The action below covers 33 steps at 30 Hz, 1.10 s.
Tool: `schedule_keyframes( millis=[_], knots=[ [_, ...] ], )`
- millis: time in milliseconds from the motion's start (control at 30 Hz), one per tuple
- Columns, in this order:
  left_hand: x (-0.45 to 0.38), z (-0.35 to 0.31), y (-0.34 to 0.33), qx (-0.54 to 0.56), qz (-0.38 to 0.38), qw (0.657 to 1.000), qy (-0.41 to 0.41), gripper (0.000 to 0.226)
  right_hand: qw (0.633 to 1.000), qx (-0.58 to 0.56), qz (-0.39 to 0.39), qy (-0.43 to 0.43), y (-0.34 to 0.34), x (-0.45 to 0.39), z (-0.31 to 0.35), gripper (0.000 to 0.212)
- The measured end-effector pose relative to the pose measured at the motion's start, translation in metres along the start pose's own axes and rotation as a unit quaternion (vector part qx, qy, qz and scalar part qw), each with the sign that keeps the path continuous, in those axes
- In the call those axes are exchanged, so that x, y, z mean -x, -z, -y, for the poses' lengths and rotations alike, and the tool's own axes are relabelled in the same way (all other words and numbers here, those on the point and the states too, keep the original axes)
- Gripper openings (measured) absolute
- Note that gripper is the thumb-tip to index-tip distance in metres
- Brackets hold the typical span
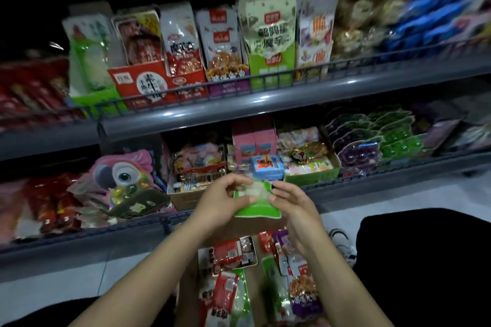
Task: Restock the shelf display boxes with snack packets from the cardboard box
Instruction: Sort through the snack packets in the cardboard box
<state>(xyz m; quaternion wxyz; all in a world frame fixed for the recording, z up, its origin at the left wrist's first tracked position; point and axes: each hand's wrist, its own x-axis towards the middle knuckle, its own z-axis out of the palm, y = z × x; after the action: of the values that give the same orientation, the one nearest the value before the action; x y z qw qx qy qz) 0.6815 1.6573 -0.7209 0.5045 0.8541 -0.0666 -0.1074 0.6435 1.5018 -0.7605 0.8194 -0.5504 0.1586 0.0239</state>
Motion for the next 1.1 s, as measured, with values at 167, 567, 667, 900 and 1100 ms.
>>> schedule_keyframes(
  millis=[167,567,667,900,1100],
  knots=[
    [0.010,-0.013,0.015,-0.012,-0.091,0.995,-0.050,0.058,0.996,0.053,-0.004,0.067,-0.020,0.011,0.024,0.052],
    [-0.012,-0.053,0.072,0.270,-0.110,0.956,-0.028,0.014,0.970,0.117,0.023,0.210,-0.083,-0.007,0.081,0.057],
    [-0.018,-0.064,0.090,0.304,-0.118,0.945,-0.038,0.017,0.964,0.131,0.051,0.224,-0.106,-0.017,0.100,0.030],
    [-0.031,-0.064,0.143,0.302,-0.180,0.932,-0.090,0.013,0.936,0.199,0.129,0.259,-0.154,-0.045,0.137,0.007],
    [-0.043,-0.052,0.185,0.306,-0.250,0.911,-0.121,0.011,0.910,0.260,0.194,0.260,-0.210,-0.072,0.175,0.009]
  ],
)
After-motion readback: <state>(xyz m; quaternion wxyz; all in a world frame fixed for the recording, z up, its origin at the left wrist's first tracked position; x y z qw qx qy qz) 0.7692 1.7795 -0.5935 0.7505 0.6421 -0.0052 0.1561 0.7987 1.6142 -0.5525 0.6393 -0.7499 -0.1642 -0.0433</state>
